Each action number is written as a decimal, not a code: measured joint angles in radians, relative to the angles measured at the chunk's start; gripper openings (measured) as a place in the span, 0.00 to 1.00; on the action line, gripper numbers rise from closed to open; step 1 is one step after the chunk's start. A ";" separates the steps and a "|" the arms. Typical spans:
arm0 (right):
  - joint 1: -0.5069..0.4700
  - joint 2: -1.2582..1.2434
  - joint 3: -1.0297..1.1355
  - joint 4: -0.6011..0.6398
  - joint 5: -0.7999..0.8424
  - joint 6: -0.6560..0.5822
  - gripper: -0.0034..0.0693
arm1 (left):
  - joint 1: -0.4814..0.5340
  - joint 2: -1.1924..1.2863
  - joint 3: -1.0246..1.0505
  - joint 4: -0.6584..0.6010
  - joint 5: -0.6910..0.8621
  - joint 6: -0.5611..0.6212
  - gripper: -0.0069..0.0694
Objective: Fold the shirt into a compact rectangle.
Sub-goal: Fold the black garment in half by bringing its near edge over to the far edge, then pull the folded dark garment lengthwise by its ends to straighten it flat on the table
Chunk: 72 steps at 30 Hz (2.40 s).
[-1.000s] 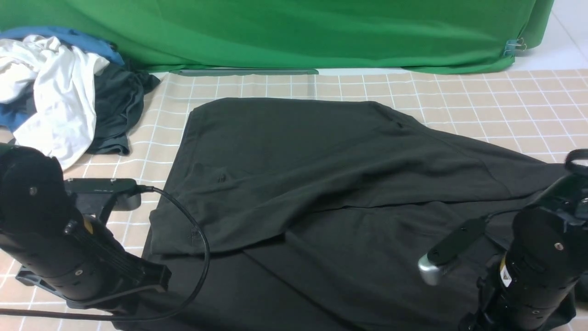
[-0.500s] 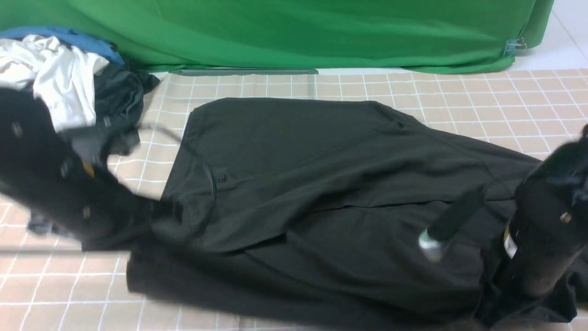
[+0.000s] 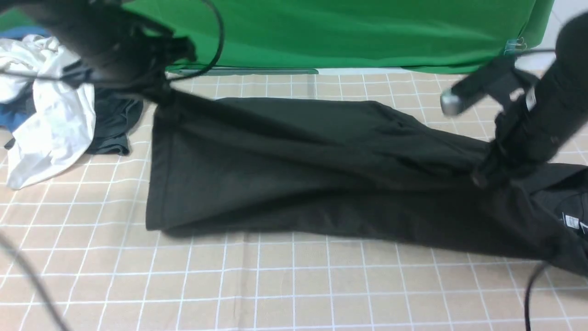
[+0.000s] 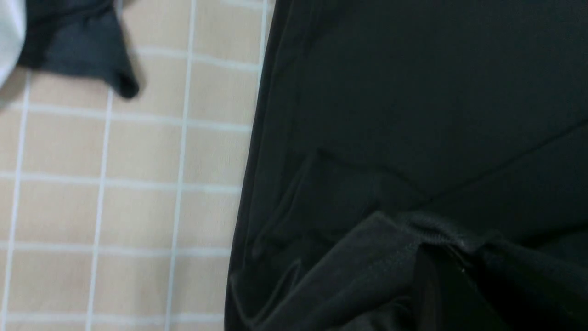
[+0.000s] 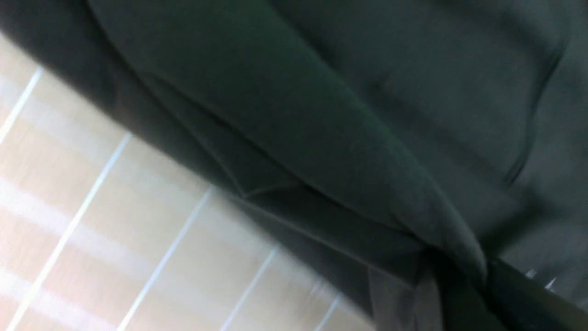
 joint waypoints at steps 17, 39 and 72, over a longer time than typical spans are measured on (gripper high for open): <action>-0.085 0.519 -0.555 0.019 -0.109 -0.057 0.16 | 0.000 0.547 -0.592 0.163 -0.007 -0.116 0.12; -0.037 0.530 -0.616 0.409 -0.014 -0.123 0.10 | -0.039 0.519 -0.603 0.058 0.152 0.141 0.15; -0.041 0.607 -1.031 0.412 0.233 -0.091 0.12 | 0.069 0.532 -0.543 0.155 0.065 0.051 0.21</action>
